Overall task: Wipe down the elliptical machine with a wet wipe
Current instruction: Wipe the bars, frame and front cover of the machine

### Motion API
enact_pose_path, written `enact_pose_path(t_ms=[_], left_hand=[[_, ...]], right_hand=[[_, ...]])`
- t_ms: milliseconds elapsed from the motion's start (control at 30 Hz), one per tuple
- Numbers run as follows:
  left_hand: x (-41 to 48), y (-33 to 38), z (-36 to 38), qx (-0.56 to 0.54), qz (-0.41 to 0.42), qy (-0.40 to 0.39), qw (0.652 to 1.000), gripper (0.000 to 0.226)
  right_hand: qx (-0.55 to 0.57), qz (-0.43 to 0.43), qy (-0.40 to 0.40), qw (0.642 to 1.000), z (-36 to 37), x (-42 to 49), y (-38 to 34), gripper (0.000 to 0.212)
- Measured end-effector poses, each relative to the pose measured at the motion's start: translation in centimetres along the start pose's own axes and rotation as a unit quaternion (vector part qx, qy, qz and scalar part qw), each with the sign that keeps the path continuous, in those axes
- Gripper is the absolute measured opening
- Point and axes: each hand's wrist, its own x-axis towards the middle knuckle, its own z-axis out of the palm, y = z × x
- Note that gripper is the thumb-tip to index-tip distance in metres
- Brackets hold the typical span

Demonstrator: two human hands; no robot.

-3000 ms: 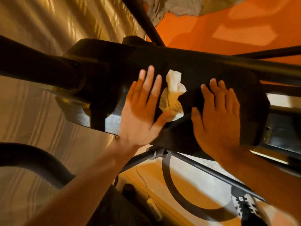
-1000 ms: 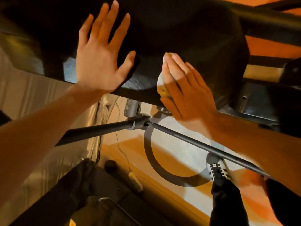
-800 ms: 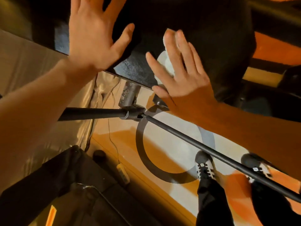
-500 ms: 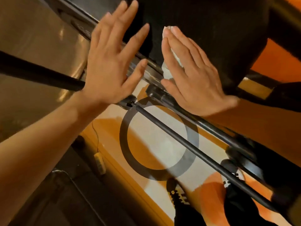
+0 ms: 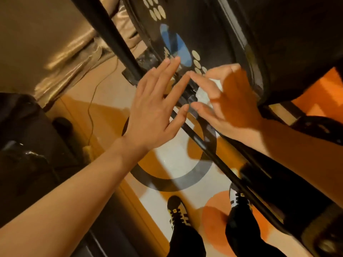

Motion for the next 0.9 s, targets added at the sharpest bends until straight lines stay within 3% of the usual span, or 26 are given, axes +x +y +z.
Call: enact_pose_path(t_ms=[167,333,500,600,733,800,900], left_hand=[[-5.9,-1.0,-2.4,-0.024,-0.132,0.042,0.99,0.057],[-10.2,-1.1,-4.3,-0.05,-0.211,0.086,0.972,0.057],[-9.5,-2.0,-6.6,-0.056,-0.224,0.11,0.967,0.059],[-6.9,-2.7,-9.5,-0.077,-0.255,0.145,0.953,0.06],[-4.5,-3.2,-13.2,-0.238,-0.272,0.229,0.904,0.072],[-3.1,-3.6,-14.9,-0.227,-0.262,0.242,0.906,0.067],[-0.6,-3.9,-17.4,-0.128,-0.223,0.254,0.932,0.059]], right_hand=[[0.019,0.1,-0.033,0.994,1.5,1.1,-5.7,0.039],[0.005,0.079,-0.096,0.992,-0.9,4.1,-8.9,0.039],[-0.009,0.042,-0.077,0.996,-2.8,8.2,-11.4,0.04],[0.005,0.033,-0.11,0.993,-4.5,10.7,-12.9,0.045],[-0.018,0.024,-0.074,0.997,-7.6,15.4,-14.6,0.047],[-0.054,0.013,-0.073,0.996,-9.1,17.9,-14.8,0.05],[-0.062,0.015,-0.057,0.996,-11.1,21.4,-14.7,0.051]])
